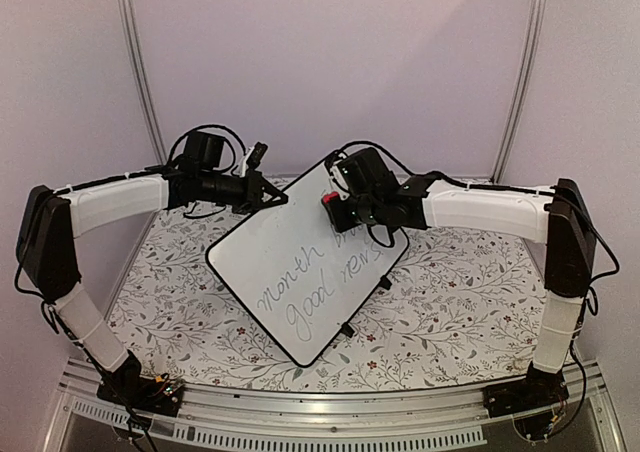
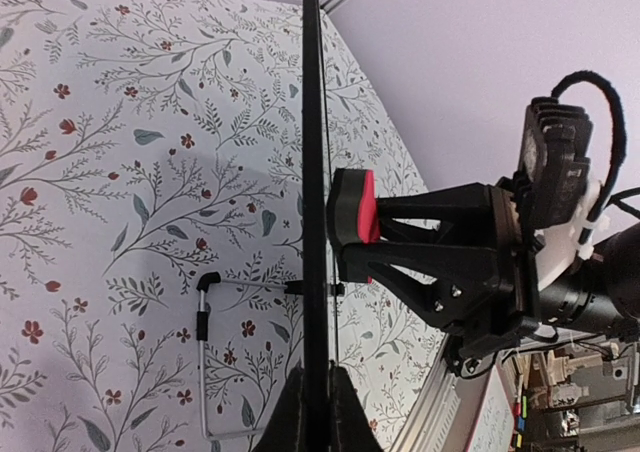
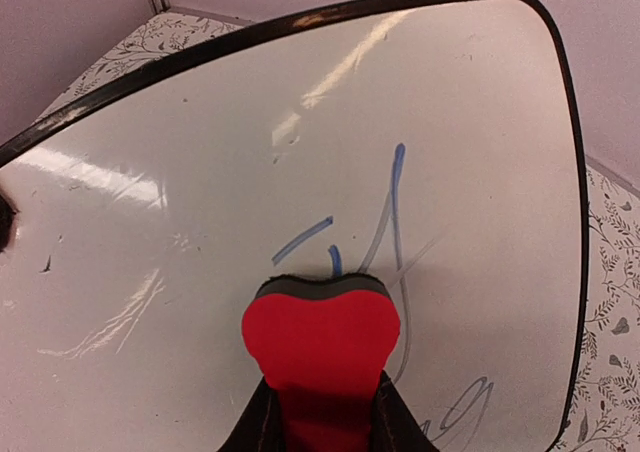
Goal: Erase the whiteboard
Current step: Erase the whiteboard at the center of the board.
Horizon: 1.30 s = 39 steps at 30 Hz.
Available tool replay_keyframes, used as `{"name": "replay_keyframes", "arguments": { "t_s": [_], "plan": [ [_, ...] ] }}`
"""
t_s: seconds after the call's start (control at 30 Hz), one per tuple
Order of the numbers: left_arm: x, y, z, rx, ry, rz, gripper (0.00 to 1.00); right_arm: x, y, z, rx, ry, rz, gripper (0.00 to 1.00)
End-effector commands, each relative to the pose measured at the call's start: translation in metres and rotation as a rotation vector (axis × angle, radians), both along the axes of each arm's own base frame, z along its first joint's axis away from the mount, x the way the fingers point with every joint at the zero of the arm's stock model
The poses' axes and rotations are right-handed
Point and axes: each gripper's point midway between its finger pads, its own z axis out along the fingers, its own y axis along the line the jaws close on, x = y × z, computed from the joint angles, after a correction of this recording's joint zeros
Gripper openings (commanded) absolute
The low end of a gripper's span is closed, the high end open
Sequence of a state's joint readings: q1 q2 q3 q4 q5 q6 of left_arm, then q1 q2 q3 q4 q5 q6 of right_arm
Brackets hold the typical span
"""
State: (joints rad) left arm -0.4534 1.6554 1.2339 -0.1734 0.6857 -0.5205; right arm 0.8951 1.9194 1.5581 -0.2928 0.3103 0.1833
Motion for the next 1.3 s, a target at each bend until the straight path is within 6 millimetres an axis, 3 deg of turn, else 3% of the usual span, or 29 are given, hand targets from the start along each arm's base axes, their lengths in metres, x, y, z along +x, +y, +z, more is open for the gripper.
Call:
{"name": "replay_keyframes", "arguments": {
  "t_s": [0.0,0.33,0.4,0.53,0.8,1.27],
  "plan": [
    [-0.017,-0.009,-0.020,0.026,0.028,-0.076,0.00,-0.004,-0.014,-0.008,-0.033,0.026,-0.015,0.00],
    [-0.017,-0.010,-0.023,0.028,0.034,-0.077,0.00,0.008,-0.009,0.016,-0.004,-0.013,-0.024,0.00],
    [-0.016,-0.011,-0.026,0.028,0.046,-0.076,0.00,0.015,-0.006,0.031,0.004,-0.026,-0.028,0.00],
    [-0.017,-0.012,-0.025,0.021,0.048,-0.083,0.00,0.022,-0.002,0.033,-0.009,-0.040,-0.026,0.00],
    [-0.017,-0.010,-0.022,0.023,0.034,-0.076,0.00,0.016,0.001,0.009,-0.004,0.023,-0.011,0.00],
    [-0.017,-0.009,-0.016,0.019,0.021,-0.075,0.00,-0.001,-0.017,-0.019,-0.037,0.075,-0.016,0.00]
  ]
}}
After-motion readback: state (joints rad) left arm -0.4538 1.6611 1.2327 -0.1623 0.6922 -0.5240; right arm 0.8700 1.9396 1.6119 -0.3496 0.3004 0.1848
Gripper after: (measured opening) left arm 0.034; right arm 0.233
